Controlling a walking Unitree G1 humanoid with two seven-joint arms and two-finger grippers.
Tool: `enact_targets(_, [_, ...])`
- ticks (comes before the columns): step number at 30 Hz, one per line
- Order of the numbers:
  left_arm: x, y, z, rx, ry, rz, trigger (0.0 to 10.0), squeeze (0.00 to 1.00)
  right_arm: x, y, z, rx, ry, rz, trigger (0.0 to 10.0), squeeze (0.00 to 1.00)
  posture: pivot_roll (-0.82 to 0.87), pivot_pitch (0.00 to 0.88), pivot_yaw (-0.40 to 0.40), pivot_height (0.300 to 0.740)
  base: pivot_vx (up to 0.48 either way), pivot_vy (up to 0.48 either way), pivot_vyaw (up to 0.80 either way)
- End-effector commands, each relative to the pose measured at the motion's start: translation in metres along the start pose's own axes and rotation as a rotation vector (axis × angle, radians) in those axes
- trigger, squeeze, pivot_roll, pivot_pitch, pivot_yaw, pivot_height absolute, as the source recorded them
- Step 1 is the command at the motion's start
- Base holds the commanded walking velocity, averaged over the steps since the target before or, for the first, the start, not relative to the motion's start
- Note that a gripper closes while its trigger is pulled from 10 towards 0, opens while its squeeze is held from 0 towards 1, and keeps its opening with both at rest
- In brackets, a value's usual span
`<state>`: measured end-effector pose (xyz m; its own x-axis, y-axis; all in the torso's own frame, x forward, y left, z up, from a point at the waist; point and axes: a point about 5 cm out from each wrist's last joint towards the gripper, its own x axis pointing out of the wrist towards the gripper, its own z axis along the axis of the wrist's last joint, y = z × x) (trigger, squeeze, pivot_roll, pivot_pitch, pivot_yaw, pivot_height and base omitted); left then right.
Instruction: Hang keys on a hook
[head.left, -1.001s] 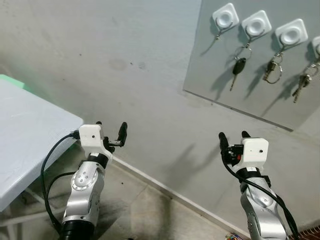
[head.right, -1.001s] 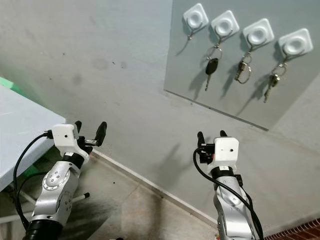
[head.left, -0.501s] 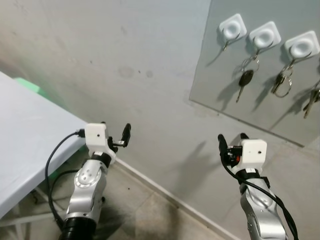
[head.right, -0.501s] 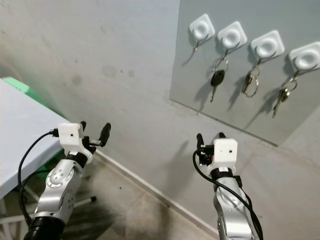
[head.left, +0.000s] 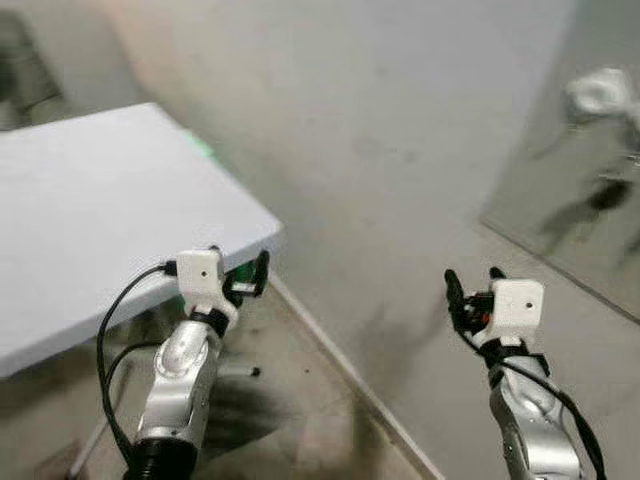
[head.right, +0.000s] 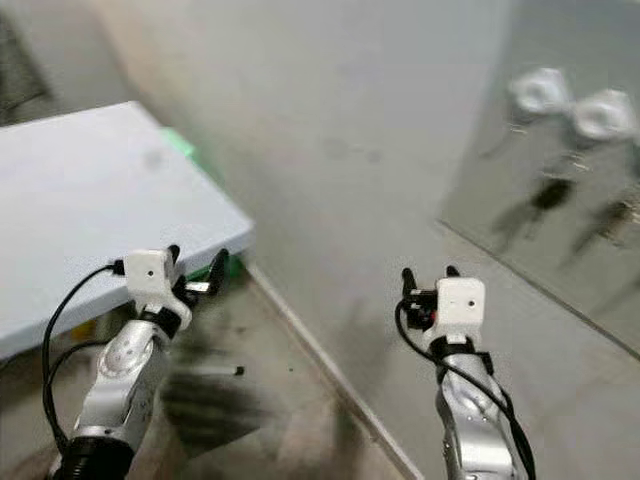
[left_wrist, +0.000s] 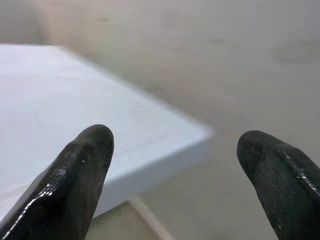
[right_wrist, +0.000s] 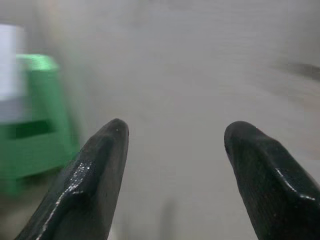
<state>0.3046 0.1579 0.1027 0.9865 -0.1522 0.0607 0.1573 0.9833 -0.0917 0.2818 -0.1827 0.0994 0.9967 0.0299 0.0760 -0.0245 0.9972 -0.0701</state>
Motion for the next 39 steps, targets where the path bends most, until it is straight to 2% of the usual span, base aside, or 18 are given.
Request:
enact_targets(1, [0.0018,-0.0067,0.0033,-0.01,-0.015,-0.016,10.0,0.0,-0.0021,-0.0085,0.001,-0.01,0.0,-0.016,10.0,0.0,0.01,0.029,-0.032,0.74,0.0,0.0,0.8])
enact_targets(8, [0.0003,-0.0082,0.0035,-0.038,-0.015,-0.011,10.0,0.0,-0.0021,-0.0096,0.0024,-0.008,0.0,-0.015,10.0,0.0,0.01,0.034,-0.036,0.74,0.0,0.0,0.8])
enact_targets(26, [0.0011,-0.0058,0.0041,-0.018,-0.006,0.001,10.0,0.0,0.0007,-0.0114,0.0057,0.002,-0.004,-0.021,10.0,0.0,0.01,0.055,-0.042,0.74,0.0,0.0,0.8])
enact_targets(28, [0.002,-0.0057,0.005,-0.017,-0.009,0.003,10.0,0.0,0.001,-0.0116,0.0069,0.048,-0.015,-0.034,10.0,0.0,0.01,0.057,-0.042,0.74,0.0,0.0,0.0])
enact_targets(39, [0.0044,-0.001,0.0074,-0.025,-0.007,0.021,10.0,0.0,0.0039,-0.0104,0.0101,0.052,-0.024,-0.03,10.0,0.0,0.01,0.072,-0.043,0.74,0.0,0.0,0.0])
